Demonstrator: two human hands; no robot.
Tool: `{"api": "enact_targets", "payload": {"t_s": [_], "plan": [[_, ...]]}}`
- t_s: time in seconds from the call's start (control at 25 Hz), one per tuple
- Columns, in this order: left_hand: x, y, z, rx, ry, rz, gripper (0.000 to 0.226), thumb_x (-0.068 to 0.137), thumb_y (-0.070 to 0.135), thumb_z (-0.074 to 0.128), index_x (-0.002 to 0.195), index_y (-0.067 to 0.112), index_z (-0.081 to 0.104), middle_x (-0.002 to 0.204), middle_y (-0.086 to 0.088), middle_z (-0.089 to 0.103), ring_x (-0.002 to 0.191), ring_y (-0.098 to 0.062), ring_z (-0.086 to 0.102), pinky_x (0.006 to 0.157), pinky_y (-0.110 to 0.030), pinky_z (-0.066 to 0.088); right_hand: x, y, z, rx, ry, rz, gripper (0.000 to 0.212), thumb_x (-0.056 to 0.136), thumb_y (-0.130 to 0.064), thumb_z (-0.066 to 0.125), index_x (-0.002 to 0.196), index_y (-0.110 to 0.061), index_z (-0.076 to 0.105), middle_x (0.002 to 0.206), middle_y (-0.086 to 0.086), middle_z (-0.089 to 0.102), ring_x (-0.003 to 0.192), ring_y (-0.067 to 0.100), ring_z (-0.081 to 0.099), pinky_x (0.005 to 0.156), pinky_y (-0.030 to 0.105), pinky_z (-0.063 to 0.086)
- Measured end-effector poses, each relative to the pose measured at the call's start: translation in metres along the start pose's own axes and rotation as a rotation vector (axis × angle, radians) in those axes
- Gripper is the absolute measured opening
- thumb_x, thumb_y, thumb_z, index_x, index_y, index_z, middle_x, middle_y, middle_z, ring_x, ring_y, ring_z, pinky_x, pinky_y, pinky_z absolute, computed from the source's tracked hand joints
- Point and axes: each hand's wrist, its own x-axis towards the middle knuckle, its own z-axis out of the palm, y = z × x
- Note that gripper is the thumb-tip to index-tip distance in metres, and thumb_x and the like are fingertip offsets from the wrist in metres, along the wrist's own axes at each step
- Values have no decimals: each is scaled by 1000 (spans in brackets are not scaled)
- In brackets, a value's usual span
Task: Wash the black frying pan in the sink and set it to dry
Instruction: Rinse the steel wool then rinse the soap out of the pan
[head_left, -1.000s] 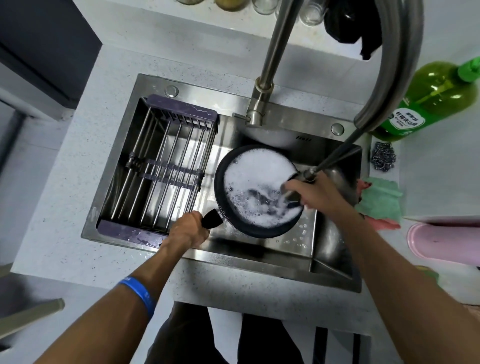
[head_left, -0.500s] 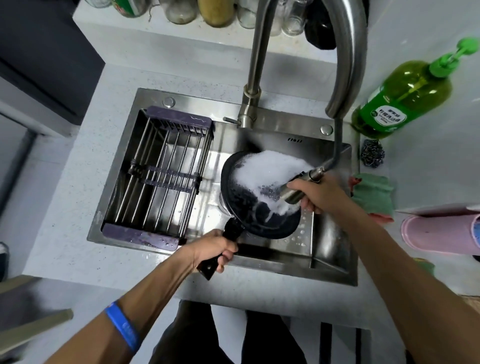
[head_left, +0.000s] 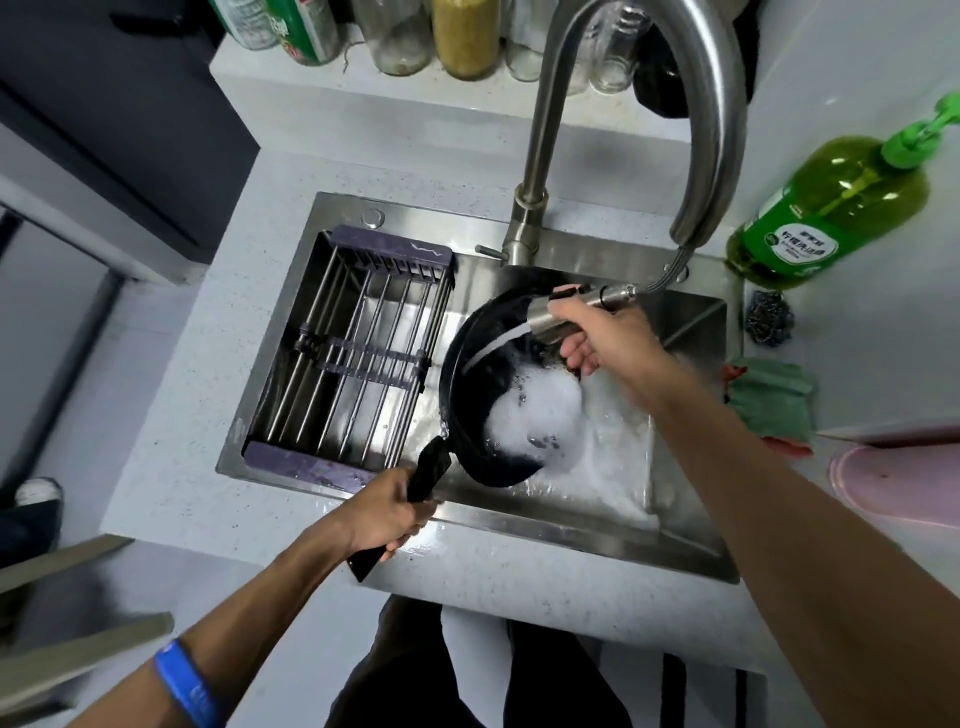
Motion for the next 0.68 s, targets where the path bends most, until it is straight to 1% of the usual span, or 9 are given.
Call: {"api": "enact_targets", "payload": {"t_s": [0.04,0.12,0.2,0.28,0.36,0.44,0.52,0.6,0.68], "plan": [[1,-2,1,-12,6,-4,9,95,8,55,89,10,47,54,-5,40,38,-15,33,38,-24,29,4,2,-6,-35,41,-12,27,88,-36,72,94,-10,75,67,6,69,54,13,60,50,22,47],[4,-5,1,-52,1,-11,8,95,9,56,92,10,48,60,-10,42,40,-15,34,39,-25,30,6,8,-16,-117,95,-44,24,88,-32,71,92,-9,76,59,1,68,52,14,57,45,21,43],[8,-5,-3,-73,-39,-8,8,94,9,56,92,9,48,67,-12,43,41,-15,35,39,-25,32,4,9,-12,-149,36,-65,22,89,-29,71,89,-7,74,55,-1,67,50,14,57,42,20,43],[11,-2,-5,-71,-91,-9,10,93,7,56,90,9,46,63,-10,39,40,-15,35,39,-25,33,5,4,-1,-117,-39,-48,24,88,-30,73,92,-7,73,63,6,70,52,15,60,46,22,47],[12,2,-5,-97,-142,-20,12,93,7,57,89,11,47,60,-5,38,40,-15,33,40,-24,33,10,-2,2,-73,-4,-34,25,86,-33,74,94,-9,73,67,9,69,54,14,61,50,25,48],[13,7,-4,-133,-177,-32,9,93,6,57,91,11,49,58,-2,38,41,-14,33,41,-23,31,12,0,-7,-91,92,-70,16,89,-29,71,87,-13,72,59,-2,67,48,8,57,47,20,45],[16,10,-3,-172,-203,-46,9,92,3,55,95,10,50,56,0,38,40,-13,32,41,-21,29,7,4,-10,-139,81,-95,13,91,-24,69,83,-14,71,52,-8,65,44,4,54,43,16,43],[19,15,-1,-207,-228,-58,11,91,2,54,96,11,51,56,1,38,39,-13,32,39,-20,29,5,4,-4,-152,16,-96,16,90,-29,70,88,-13,72,58,-3,67,49,8,57,47,18,46],[20,18,0,-205,-253,-56,11,90,2,55,96,11,51,56,1,38,39,-13,33,38,-19,31,11,-3,-1,-96,61,-94,12,87,-32,72,92,-21,72,67,4,67,54,11,58,51,22,48]]}}
